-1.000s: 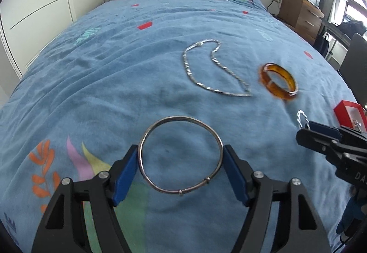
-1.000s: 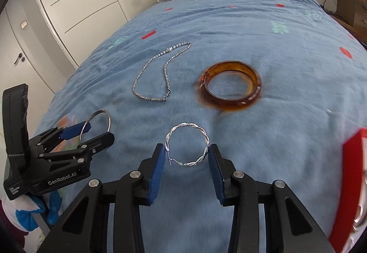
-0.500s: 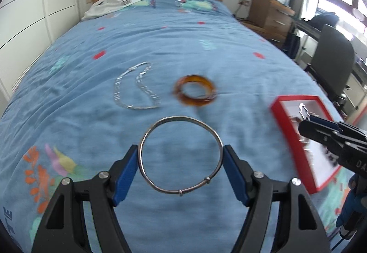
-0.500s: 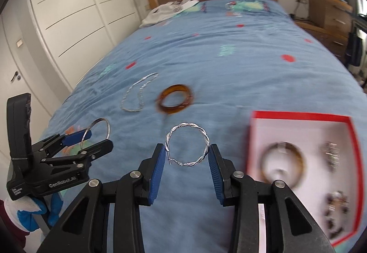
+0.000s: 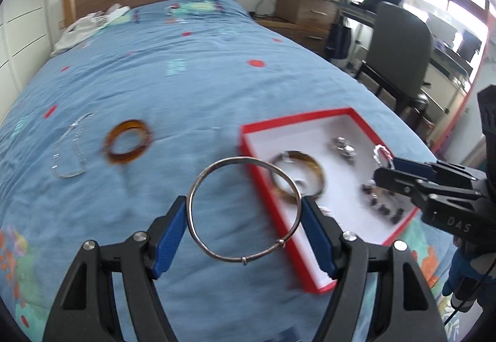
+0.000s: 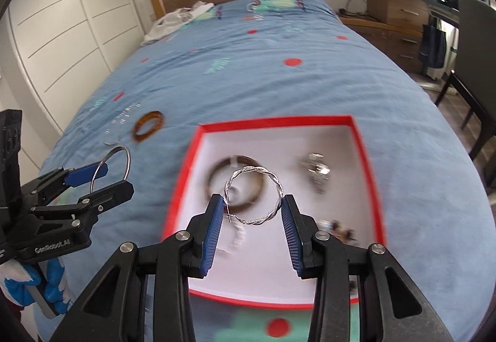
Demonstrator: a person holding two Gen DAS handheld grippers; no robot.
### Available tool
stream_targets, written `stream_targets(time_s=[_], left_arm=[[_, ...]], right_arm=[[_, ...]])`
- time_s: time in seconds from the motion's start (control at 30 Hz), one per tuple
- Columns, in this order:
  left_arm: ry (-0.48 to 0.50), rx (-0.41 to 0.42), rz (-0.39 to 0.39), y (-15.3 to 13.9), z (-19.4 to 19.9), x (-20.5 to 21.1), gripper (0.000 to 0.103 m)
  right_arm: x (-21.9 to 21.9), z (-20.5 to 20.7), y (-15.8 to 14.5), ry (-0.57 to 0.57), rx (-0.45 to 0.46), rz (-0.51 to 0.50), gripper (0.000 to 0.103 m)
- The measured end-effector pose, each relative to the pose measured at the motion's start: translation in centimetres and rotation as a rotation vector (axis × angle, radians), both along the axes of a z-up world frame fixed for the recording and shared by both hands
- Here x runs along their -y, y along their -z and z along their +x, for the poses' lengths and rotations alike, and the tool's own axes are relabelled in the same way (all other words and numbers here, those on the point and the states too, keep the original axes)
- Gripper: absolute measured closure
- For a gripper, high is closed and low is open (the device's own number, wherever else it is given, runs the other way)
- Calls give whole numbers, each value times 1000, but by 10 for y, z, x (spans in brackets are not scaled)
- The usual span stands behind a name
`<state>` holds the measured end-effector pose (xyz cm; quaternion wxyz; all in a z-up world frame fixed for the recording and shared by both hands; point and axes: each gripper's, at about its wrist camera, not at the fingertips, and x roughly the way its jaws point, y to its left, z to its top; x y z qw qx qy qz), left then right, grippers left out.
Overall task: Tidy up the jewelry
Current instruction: 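Carry the silver bangle and small ring over the red box and lower them, then open both tools to release the bangle and ring, then withdraw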
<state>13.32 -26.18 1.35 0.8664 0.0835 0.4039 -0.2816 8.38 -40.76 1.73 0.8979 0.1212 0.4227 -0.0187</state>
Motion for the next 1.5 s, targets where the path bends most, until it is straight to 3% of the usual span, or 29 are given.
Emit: stream_targets(time_s=[0.27,0.47,0.77,1.1,1.33,1.5], left_arm=[[106,-24,47,19,-12,58,33],[163,-47,99,39,-16,77,33],[212,-47,153,56,-20,84,33],[249,-19,223,62,-18,94,33],[264,-14,280,71,-17,103,32],[257,-32,273,71,-14,103,32]], right_arm=[[30,-9,25,-4,-60,11,64],[44,-12,41,-11,-102,26,64],[51,-14,54,-75,-156,4,64],[44,-4,59,-202,-250,-88,65],[43,0,58,-228,-277,-78,64],[42,-1,57,-233,-277,-73,61]])
